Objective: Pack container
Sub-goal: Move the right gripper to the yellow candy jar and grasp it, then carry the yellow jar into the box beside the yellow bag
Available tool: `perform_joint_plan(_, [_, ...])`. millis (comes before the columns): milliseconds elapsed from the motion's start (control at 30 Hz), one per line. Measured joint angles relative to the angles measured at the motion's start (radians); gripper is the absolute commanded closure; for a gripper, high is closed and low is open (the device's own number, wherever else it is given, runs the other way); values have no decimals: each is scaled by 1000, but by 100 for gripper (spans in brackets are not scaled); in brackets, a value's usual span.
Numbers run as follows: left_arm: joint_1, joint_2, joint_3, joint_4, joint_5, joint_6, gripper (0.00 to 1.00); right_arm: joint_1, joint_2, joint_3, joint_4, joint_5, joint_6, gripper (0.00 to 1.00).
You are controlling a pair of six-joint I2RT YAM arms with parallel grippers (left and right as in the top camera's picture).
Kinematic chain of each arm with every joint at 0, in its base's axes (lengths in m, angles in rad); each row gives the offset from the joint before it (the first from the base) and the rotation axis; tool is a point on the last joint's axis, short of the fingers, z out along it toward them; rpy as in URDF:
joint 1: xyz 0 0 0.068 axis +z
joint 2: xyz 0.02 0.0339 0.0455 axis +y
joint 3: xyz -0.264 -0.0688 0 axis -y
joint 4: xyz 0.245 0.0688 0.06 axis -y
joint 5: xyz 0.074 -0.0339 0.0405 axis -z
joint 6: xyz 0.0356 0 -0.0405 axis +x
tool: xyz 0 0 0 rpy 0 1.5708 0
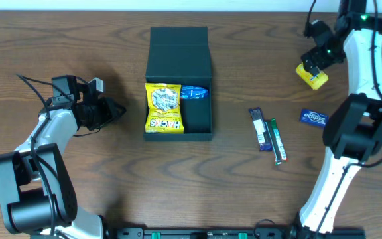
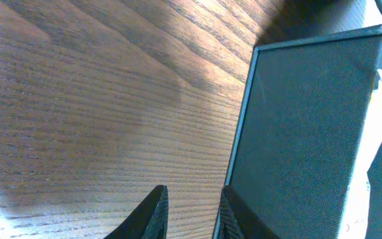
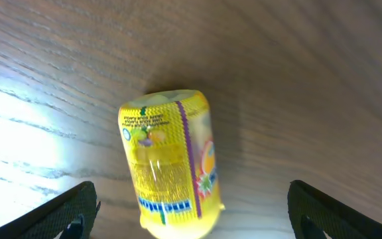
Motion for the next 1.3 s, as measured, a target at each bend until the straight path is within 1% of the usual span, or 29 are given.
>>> perform_joint_plan(133, [0, 0, 0, 0, 0, 0, 73, 0, 46, 0, 0, -4, -4, 13])
perform_joint_plan(267, [0, 0, 0, 0, 0, -8, 73, 0, 82, 0, 0, -6, -6, 13])
perform_joint_plan(367, [0, 0, 0, 0, 0, -14, 73, 0, 95, 0, 0, -7, -6, 14])
perform_joint_plan(600, [0, 0, 0, 0, 0, -14, 73, 0, 106, 0, 5, -7, -6, 21])
perform_joint_plan(733, [0, 0, 0, 0, 0, -14, 73, 0, 106, -2, 14, -7, -7, 26])
perform_joint_plan(900, [0, 0, 0, 0, 0, -14, 73, 0, 106, -44, 37, -6, -9, 37])
perform_joint_plan(1167, [0, 0, 0, 0, 0, -15, 73, 0, 108, -55, 38, -7, -1, 46])
perform_joint_plan(1300, [0, 0, 0, 0, 0, -14, 73, 0, 108, -55, 40, -7, 10, 47])
